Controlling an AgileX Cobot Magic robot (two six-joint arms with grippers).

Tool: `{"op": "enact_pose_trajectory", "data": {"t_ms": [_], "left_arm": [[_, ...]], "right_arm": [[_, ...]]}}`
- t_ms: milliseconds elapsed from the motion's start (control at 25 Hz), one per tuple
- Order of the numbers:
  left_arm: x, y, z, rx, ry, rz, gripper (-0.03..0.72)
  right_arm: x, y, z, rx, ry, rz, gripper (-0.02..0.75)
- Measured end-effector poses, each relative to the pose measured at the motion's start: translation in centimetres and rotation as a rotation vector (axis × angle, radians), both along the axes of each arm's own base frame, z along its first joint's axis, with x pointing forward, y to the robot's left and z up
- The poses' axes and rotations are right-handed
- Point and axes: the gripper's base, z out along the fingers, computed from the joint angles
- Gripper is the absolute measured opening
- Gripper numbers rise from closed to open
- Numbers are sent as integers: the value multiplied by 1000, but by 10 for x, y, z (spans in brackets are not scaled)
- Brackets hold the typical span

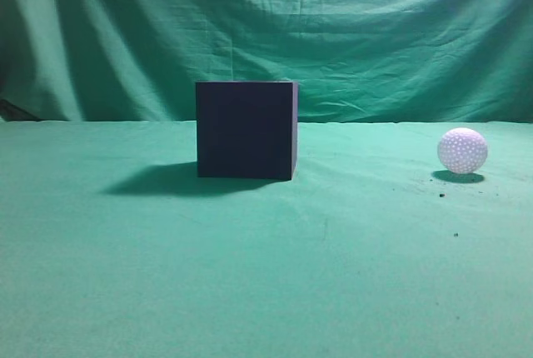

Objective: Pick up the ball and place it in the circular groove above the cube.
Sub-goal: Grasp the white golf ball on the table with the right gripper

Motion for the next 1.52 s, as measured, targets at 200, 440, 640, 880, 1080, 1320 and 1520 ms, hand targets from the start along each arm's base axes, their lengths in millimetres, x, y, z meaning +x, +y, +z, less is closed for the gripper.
{"op": "enact_pose_trajectory", "data": {"t_ms": [200,440,640,880,1080,1320,1520], "left_arm": [[0,0,0,0,0,0,0],[0,0,0,0,0,0,0],[0,0,0,0,0,0,0],[0,0,0,0,0,0,0],[0,0,0,0,0,0,0],[0,0,0,0,0,0,0],[0,0,0,0,0,0,0]], "right_arm": [[3,1,28,111,-301,-6,0],[4,1,55,132,-249,-2,0],[25,6,79,134,83,3,0],[59,10,79,90,384,13,0],[92,22,91,-33,563,184,0],[138,57,88,-183,735,377,0],[177,81,78,-247,812,409,0]]}}
